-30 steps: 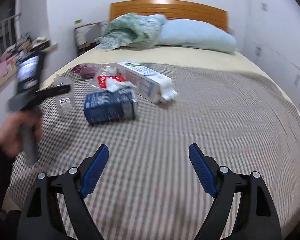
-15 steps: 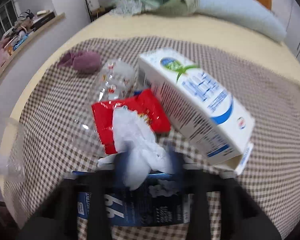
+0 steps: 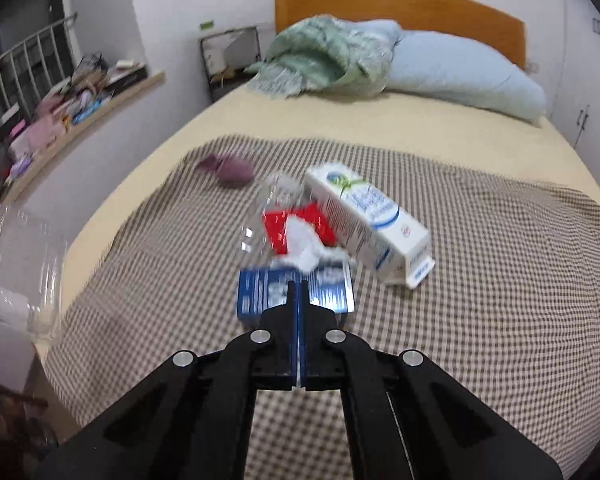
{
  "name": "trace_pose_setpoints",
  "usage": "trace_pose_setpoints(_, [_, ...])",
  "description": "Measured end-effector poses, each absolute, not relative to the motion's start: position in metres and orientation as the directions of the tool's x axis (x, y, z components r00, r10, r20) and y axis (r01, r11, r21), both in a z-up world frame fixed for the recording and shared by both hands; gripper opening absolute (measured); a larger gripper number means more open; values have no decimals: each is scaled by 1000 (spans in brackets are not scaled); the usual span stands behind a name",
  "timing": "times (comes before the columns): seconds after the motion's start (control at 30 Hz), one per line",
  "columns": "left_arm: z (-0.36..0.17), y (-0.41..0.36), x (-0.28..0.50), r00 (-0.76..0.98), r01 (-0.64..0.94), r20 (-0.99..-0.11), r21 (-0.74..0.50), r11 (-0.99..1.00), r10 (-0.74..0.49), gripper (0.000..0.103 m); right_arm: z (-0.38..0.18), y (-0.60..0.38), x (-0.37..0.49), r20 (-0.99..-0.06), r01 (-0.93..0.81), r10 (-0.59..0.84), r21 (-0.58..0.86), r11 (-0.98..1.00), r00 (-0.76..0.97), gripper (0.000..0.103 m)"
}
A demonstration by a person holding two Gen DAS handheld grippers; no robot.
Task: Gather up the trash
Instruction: 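Grasp the clear plastic tray with the left tool while the right tool grasps the white tissue, then carry the clear tray and white tissue down to the floor bin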
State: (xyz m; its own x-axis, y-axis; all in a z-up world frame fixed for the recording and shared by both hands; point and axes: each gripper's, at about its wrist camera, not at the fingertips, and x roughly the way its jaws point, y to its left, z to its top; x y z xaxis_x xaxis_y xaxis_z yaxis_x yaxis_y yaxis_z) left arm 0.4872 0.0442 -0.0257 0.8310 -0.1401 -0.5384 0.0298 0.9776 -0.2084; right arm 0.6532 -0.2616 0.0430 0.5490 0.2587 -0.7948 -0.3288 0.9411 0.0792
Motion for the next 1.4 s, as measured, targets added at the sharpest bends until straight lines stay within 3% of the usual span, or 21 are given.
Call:
trace_pose_setpoints(0.03, [-25, 44, 483, 830, 26, -540, -215, 976, -141, 24, 40, -261, 656, -802, -328, 253, 76, 942, 541, 33])
trace_pose_setpoints(0.07, [-25, 44, 480, 827, 21, -544, -219, 975, -140, 24, 37, -263, 656, -802, -328, 267, 94, 940, 534, 76])
trace_pose_setpoints(0.1, [-25, 45, 479, 824, 18, -548, -223, 975, -141, 24, 35, -264, 657, -794, -336, 288, 112, 935, 536, 82])
trace_pose_setpoints(0.27, [-30, 52, 486, 806, -4, -577, -231, 973, -133, 24, 13, -245, 697, -835, -358, 275, 102, 928, 476, 82])
trace_pose_setpoints(0.57, [-50, 72, 518, 779, -43, -616, -238, 970, -116, 24, -76, -226, 800, -921, -314, 228, 126, 941, 315, 82])
trace_pose_setpoints(0.63, [-57, 75, 527, 765, -52, -633, -240, 969, -116, 24, -91, -232, 811, -926, -284, 251, 170, 944, 281, 78])
trace_pose_setpoints(0.7, [-63, 76, 534, 757, -53, -643, -242, 969, -119, 24, -100, -240, 817, -923, -263, 291, 225, 938, 251, 31])
trace_pose_setpoints(0.77, [-66, 76, 536, 756, -51, -643, -243, 969, -121, 24, -101, -245, 813, -910, -249, 327, 266, 931, 253, 5])
trace_pose_setpoints(1.03, [-59, 60, 523, 755, -14, -638, -248, 969, -152, 24, -20, -269, 747, -793, -266, 365, 263, 927, 487, 4])
trace_pose_setpoints(1.23, [-38, 24, 489, 751, 62, -622, -267, 962, -221, 24, 36, -317, 620, -712, -237, 310, 204, 950, 630, 4])
trace_pose_setpoints(1.4, [-31, -40, 455, 710, 225, -611, -274, 935, -350, 24, 45, -378, 494, -712, -128, 180, 127, 984, 679, 4])
